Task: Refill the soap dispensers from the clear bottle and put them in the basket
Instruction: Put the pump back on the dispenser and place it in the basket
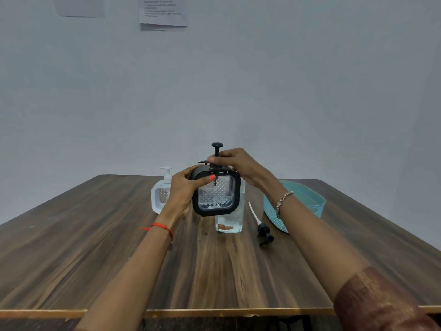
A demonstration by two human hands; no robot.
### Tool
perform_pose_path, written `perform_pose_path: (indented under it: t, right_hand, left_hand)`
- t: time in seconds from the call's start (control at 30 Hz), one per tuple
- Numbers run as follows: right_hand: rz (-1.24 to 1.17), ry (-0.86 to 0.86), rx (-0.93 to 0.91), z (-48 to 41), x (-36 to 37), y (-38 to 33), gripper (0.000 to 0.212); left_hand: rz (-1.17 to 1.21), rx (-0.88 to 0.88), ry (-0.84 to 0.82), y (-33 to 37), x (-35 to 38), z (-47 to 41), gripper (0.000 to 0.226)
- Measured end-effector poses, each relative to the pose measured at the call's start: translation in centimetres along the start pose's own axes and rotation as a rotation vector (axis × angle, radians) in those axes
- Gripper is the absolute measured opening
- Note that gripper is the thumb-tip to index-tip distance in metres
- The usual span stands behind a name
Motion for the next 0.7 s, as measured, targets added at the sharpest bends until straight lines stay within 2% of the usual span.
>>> perform_pose_path:
  t: [0.07,0.13,0.37,0.6,0.7]
  right_hand:
    - [-0.066,-0.045,0.024,-0.1,-0.1,0.3,0.026]
    - [-0.065,0.003,0.012,0.0,-0.5,0.4,0.03]
    - [0.001,0.195,-0.034,1.0,-0.3,-0.2,0.017]
    - [0.071,0.534,-0.02,1.0,0.6,1.1,0.024]
    - [0.082,0.604,-0.023,1.6,1.0,0.9,0.024]
  left_hand:
    - [0.018,-0.02,0.007,0.0,-0.1,0.1,0.049]
    - [0.001,-0.026,0.007,-0.1,-0.2,0.1,0.057]
    - [0.016,-0.025,0.018,-0.5,-0.1,0.4,0.048]
    - [-0.02,-0.004,0.066,-0.7,0.3,0.7,0.05]
    - [-0.029,-0.001,0.079,-0.9,0.5,0.9,0.048]
Point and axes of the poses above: each hand's wrist, its own z-axis away from the middle knuckle, its own x-axis out of the palm, y = z × x, the point moved 5 cm from there along -z, towards the middle knuckle, and after that the axes turned 5 degrees about -z, right-handed, at the moved point
